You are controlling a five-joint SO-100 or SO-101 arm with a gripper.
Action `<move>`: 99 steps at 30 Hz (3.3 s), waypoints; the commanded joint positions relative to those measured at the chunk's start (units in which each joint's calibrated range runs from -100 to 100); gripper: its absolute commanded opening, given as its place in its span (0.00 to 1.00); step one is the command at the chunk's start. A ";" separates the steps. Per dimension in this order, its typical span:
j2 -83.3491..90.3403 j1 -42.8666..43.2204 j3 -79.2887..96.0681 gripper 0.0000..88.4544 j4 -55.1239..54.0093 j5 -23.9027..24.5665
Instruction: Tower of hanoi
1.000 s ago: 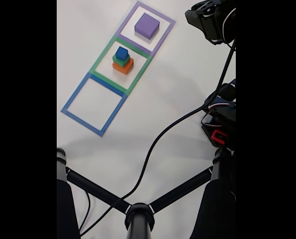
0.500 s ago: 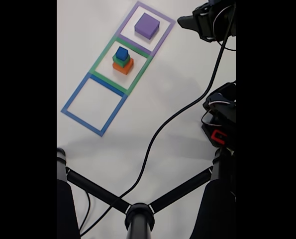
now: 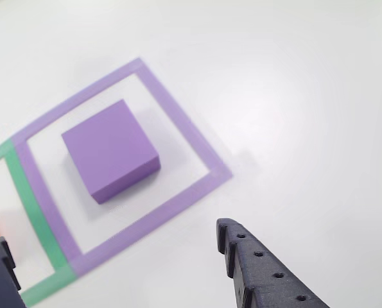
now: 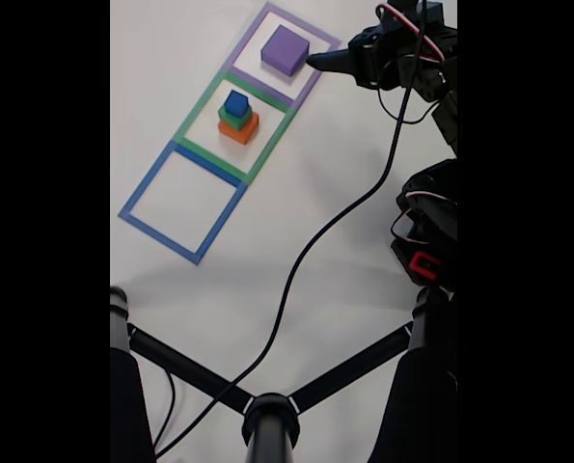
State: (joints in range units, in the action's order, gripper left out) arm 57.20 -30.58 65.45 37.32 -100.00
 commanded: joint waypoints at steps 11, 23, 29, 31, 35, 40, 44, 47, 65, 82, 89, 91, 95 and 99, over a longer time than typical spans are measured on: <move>-29.87 1.26 13.83 0.50 -57.11 0.00; -56.64 1.41 7.29 0.49 -80.82 0.00; -66.25 1.18 3.75 0.49 -87.95 0.00; -68.33 1.18 3.75 0.49 -90.62 0.00; -71.38 1.26 3.11 0.49 -93.29 0.00; -74.10 2.40 1.48 0.49 -94.83 0.00; -76.19 3.01 0.48 0.48 -96.36 0.00; -78.03 3.55 -0.43 0.48 -97.98 0.00; -85.88 4.69 -6.97 0.41 -101.71 0.00; -86.44 5.45 -7.70 0.21 -101.95 0.00; -81.88 5.30 -5.34 0.19 -100.01 0.00; -77.55 5.22 -3.98 0.19 -96.45 0.00; -65.45 4.69 -1.43 0.19 -84.79 0.00; -50.07 4.00 -2.16 0.19 -65.20 0.00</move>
State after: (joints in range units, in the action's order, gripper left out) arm -9.16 -25.50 64.06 -44.46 -100.00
